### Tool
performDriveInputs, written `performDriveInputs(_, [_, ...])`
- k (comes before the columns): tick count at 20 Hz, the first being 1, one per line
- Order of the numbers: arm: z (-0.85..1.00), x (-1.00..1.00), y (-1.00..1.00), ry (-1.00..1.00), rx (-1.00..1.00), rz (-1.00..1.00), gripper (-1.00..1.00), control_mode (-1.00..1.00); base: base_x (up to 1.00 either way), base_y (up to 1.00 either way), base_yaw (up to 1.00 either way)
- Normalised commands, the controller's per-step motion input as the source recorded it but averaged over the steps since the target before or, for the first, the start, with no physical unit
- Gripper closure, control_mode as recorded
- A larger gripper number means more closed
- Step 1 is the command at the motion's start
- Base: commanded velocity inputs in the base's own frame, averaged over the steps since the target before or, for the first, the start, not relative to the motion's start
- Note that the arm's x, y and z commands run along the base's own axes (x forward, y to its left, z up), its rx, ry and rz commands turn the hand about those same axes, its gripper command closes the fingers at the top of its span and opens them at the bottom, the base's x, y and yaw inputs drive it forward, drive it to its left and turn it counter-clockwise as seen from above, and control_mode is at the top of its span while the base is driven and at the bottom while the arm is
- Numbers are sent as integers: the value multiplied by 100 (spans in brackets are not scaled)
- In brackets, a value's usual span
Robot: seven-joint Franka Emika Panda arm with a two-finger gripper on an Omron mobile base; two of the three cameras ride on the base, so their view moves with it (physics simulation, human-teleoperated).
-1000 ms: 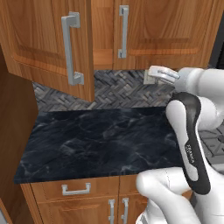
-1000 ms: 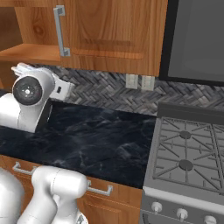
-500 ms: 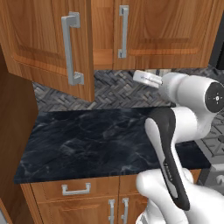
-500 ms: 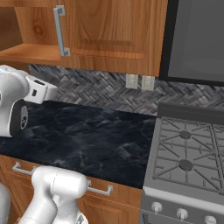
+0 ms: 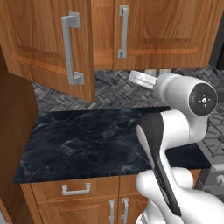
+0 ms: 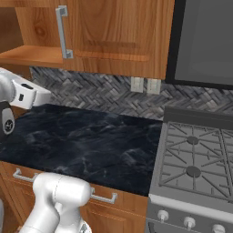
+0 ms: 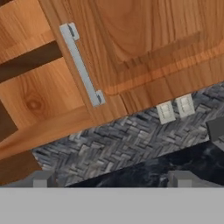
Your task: Open the cabinet and move the ladle to the pot. Then close the cabinet.
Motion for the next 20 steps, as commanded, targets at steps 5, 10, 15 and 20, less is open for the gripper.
performDriveInputs(5, [1, -17, 9, 4, -5, -9, -100, -100, 0, 0, 0])
performDriveInputs(10, [0, -1, 37, 0, -7, -2, -100, -100, 0, 0, 0])
performDriveInputs(15, [0, -1, 30, 0, -7, 0, -100, -100, 0, 0, 0])
performDriveInputs(20, [1, -13, 17, 0, -6, 0, -100, -100, 0, 0, 0])
